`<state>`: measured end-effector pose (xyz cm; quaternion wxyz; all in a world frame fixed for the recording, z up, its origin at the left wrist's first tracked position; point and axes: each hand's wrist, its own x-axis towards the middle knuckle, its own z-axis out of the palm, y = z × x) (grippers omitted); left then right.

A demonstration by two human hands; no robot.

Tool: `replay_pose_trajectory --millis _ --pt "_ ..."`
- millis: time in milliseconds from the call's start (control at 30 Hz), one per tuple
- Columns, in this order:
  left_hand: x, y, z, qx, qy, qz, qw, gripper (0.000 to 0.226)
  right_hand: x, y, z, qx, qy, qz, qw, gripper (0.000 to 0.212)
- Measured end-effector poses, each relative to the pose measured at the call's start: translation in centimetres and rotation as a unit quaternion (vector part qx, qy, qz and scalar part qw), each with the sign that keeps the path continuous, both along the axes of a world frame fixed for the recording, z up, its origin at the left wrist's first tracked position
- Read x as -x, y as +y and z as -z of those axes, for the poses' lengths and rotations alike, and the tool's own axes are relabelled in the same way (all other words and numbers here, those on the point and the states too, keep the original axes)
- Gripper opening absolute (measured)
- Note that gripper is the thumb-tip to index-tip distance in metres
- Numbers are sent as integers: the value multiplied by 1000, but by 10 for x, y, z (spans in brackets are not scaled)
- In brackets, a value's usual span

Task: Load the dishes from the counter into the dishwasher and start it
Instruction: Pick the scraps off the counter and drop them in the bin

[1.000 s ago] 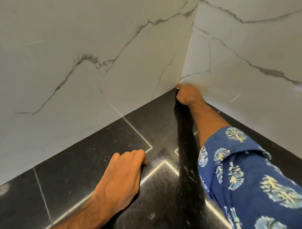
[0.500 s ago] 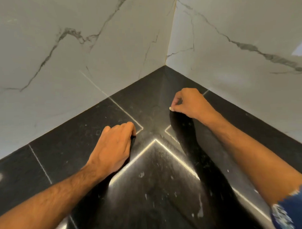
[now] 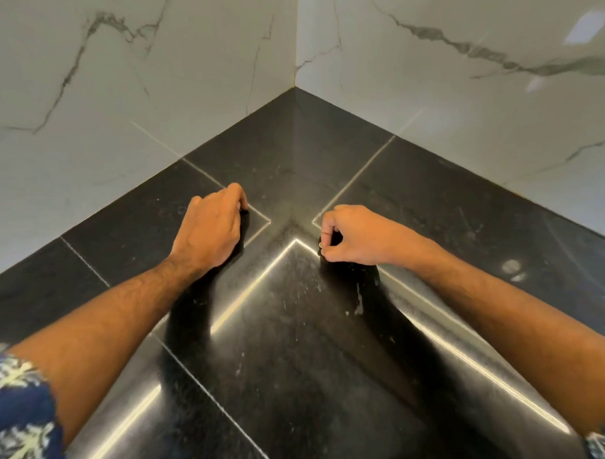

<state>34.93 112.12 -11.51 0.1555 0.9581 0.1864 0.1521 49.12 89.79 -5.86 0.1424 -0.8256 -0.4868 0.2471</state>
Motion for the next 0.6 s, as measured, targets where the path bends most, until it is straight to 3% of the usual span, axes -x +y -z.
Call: replay_pose_trajectory --millis 133,367,600 --pt "2 -5 -2 -5 4 -9 1000 18 4 -22 -11 0 4 -8 1000 23" --pt "2 -5 -4 1 -1 -6 1000 17 7 -43 2 -103 -13 48 993 9" --pt "2 -4 -3 -7 -20 7 1000 18 31 -23 25 -145 -12 84 986 15"
